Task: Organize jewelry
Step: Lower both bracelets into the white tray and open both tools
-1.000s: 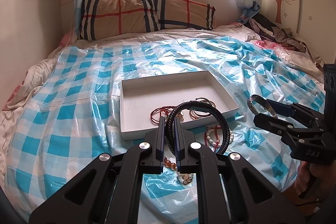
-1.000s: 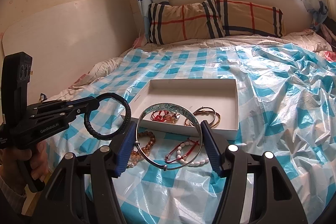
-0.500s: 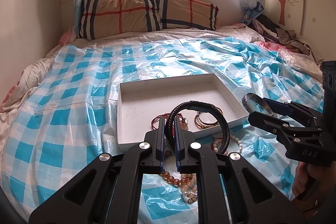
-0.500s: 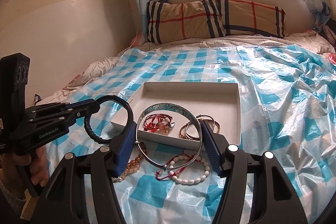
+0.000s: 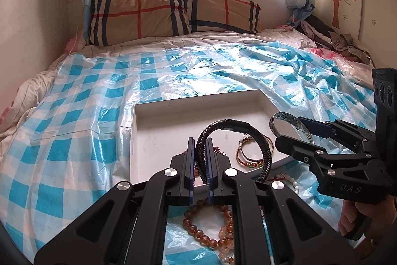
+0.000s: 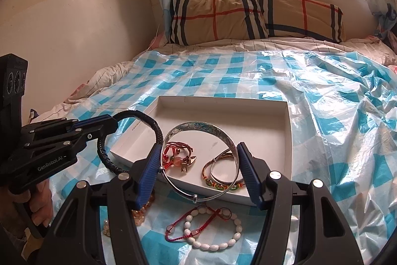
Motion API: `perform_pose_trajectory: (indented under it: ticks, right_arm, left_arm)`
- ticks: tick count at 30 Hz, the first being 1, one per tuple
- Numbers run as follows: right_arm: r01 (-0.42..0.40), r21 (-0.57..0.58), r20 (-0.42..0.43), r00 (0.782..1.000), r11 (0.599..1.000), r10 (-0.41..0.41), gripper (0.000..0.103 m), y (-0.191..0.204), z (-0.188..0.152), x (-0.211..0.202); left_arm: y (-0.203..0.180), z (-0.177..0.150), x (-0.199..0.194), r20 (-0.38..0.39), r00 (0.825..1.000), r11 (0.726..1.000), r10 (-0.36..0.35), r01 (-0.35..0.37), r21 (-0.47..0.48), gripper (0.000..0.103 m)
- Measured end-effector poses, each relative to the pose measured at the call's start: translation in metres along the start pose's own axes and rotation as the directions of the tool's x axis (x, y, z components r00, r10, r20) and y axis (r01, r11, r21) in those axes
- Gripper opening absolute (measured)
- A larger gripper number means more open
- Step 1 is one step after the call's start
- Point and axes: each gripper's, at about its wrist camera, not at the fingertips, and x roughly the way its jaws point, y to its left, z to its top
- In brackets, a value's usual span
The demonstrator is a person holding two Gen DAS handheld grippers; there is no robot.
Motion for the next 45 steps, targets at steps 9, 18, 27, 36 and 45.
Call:
perform_pose_trajectory:
  ticks: [9,18,27,36,45]
  right_arm:
    - [0.014,-0.005,-0.011,1.0,1.0,-0.014,0.06,-0.005,0.007,0.021]
    - [0.047,-0.016,-0.066,0.997,0.999,-0.048,0.069,-0.014,0.011,0.052]
    - [0.062,0.047,-0.053,0.997,0.997,-0.059,0.071,-0.034,0.002,0.028]
    - [0.069,0.09,-0.126,0.99,0.994,-0.057,0.071,-0.052,-0.034,-0.004]
    - [-0.004,-0.018,-0.228,0.974,1.0,0.0,0.071,-0.026,-0.045,0.016]
  left_arm:
    - [0.003,0.004,0.023,-0.009,1.0,1.0,0.002,-0.002,-0.017,0.008]
    - [0.012,0.004,0.047,-0.034,0.999,0.998,0.01,-0.012,-0.057,0.008]
    - [0.024,-0.007,0.044,-0.061,0.998,0.995,0.016,-0.022,-0.098,0.009]
    - [0.025,-0.037,0.02,-0.12,0.993,0.997,-0.006,-0.004,-0.081,0.014]
    - [0.026,-0.077,-0.001,-0.215,0.974,0.995,-0.071,0.055,-0.08,0.026]
